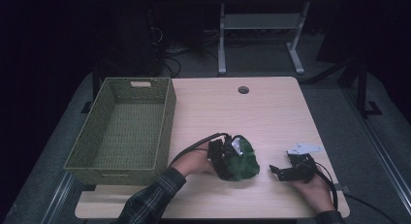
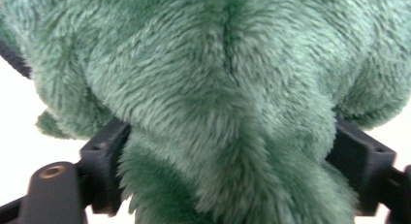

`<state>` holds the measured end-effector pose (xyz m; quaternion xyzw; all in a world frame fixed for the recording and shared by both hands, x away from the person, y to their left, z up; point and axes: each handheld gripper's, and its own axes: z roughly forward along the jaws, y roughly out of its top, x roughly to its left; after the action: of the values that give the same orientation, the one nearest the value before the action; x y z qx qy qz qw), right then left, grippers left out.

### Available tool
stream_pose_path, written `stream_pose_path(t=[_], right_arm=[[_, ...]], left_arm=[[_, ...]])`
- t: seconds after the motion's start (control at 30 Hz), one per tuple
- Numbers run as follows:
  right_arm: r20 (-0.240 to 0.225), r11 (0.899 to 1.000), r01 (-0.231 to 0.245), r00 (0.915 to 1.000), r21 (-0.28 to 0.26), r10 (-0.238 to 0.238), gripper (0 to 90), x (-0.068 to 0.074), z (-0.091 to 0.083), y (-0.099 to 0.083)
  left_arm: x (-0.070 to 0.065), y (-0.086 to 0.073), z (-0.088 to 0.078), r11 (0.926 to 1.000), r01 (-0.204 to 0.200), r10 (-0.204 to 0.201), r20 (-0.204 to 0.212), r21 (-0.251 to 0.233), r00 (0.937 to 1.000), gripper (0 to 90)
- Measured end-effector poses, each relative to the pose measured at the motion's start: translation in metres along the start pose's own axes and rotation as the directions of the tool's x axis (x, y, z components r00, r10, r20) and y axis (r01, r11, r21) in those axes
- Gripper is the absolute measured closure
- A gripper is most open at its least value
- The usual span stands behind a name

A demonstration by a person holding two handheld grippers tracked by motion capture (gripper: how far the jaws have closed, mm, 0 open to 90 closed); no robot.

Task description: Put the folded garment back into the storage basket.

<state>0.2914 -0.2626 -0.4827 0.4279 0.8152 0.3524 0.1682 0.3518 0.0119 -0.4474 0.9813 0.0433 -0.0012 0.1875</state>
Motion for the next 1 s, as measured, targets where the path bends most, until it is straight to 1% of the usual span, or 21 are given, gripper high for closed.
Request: stream_pose_path(t=[0.13, 0.17, 0.23, 0.33, 0.4, 0.5, 0.53, 0.63, 0.67, 0.73, 0.77, 0.87, 0.9, 1.0], right_arm=[[0.000, 1.000, 0.000, 1.0000, 0.000, 0.000, 9.6, 0.000, 0.000, 0.000], [0.000, 1.000, 0.001, 1.0000, 0.000, -0.001, 9.6, 0.000, 0.000, 0.000], [0.000, 1.000, 0.000, 1.0000, 0.000, 0.000, 9.6, 0.000, 0.000, 0.000], [0.000, 1.000, 0.000, 1.0000, 0.000, 0.000, 9.6, 0.000, 0.000, 0.000], [0.000, 1.000, 0.000, 1.0000, 0.000, 0.000, 9.5, 0.000, 0.000, 0.000], [-0.001, 1.000, 0.000, 1.0000, 0.000, 0.000, 9.4, 0.000, 0.000, 0.000], [-0.001, 1.000, 0.000, 1.0000, 0.000, 0.000, 9.4, 0.000, 0.000, 0.000], [-0.001, 1.000, -0.001, 1.0000, 0.000, 0.001, 9.4, 0.000, 0.000, 0.000], [-0.001, 1.000, 0.000, 1.0000, 0.000, 0.000, 9.4, 0.000, 0.000, 0.000], [-0.001, 1.000, 0.000, 1.0000, 0.000, 0.000, 9.3, 0.000, 0.000, 0.000], [-0.001, 1.000, 0.001, 1.0000, 0.000, -0.001, 9.3, 0.000, 0.000, 0.000], [0.000, 1.000, -0.001, 1.0000, 0.000, 0.001, 9.3, 0.000, 0.000, 0.000], [-0.001, 1.000, -0.001, 1.0000, 0.000, 0.001, 9.4, 0.000, 0.000, 0.000], [0.000, 1.000, -0.002, 1.0000, 0.000, 0.002, 9.3, 0.000, 0.000, 0.000]], left_arm=[[0.002, 0.002, -0.004, 0.9999, 0.014, -0.014, 0.000, 0.007, 0.9999, 38.3], [0.002, 0.002, -0.004, 0.9996, 0.026, -0.026, 0.004, 0.007, 0.9996, 42.5], [0.004, 0.003, -0.006, 0.9994, 0.032, -0.032, 0.009, 0.016, 0.9994, 50.7], [0.004, 0.005, -0.006, 0.9990, 0.029, -0.029, 0.012, 0.033, 0.9995, 60.2], [0.003, 0.006, -0.006, 0.9989, 0.018, -0.018, 0.010, 0.044, 0.9998, 64.7], [0.004, 0.005, -0.007, 0.9992, 0.024, -0.024, 0.013, 0.033, 0.9996, 66.8], [0.004, 0.004, -0.007, 0.9992, 0.033, -0.034, 0.015, 0.024, 0.9993, 66.8], [0.006, 0.004, -0.009, 0.9983, 0.053, -0.053, 0.027, 0.024, 0.9982, 67.1], [0.006, 0.004, -0.009, 0.9981, 0.055, -0.056, 0.030, 0.028, 0.9980, 67.1], [0.005, 0.005, -0.011, 0.9983, 0.047, -0.048, 0.020, 0.033, 0.9986, 67.1], [0.005, 0.006, -0.013, 0.9985, 0.043, -0.044, 0.013, 0.032, 0.9990, 67.1], [0.005, 0.007, -0.018, 0.9982, 0.056, -0.056, 0.012, 0.023, 0.9984, 67.5], [0.005, 0.007, -0.021, 0.9982, 0.054, -0.055, 0.008, 0.024, 0.9985, 67.6], [0.005, 0.009, -0.029, 0.9976, 0.068, -0.068, 0.012, 0.012, 0.9976, 67.5]])
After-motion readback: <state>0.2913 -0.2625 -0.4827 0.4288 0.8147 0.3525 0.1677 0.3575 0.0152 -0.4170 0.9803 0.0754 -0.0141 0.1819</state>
